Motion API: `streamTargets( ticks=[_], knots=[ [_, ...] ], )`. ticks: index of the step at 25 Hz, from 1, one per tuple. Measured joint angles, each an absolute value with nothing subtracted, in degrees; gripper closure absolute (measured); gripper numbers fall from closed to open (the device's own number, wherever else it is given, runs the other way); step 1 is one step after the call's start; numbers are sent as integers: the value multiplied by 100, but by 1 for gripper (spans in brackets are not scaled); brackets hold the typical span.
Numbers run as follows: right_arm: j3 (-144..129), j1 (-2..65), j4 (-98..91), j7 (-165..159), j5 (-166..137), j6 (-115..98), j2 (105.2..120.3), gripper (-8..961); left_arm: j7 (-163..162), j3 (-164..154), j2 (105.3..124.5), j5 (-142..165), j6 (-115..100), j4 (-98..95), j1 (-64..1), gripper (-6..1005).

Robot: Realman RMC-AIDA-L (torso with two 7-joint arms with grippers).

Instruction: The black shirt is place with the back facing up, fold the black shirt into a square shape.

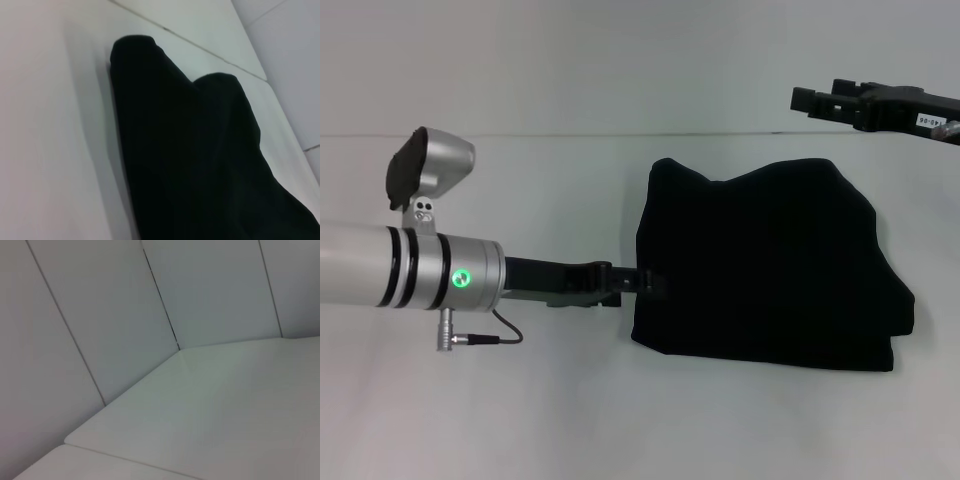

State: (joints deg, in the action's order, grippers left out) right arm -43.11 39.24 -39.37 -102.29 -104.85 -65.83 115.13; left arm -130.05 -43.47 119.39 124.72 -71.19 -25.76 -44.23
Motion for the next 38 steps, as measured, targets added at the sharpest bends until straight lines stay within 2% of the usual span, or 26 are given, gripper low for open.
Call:
streamTargets(
  ticks=[11, 31, 38],
  knots=[
    [-4351, 3944, -3938, -10230, -10486, -6594, 11521, 121, -12980, -4590, 12081, 12472, -6980, -2362, -4577, 116],
    [-4350, 3964, -3937, -10248, -10485, -6577, 11519, 144, -13021, -4783, 12050, 12472, -6613, -2373, -4622, 117],
    [-4351, 3973, -3937, -10248, -10485, -6555, 11513, 153, -13010, -4924, 12098, 12472, -6616, -2356, -4642, 117]
  ],
)
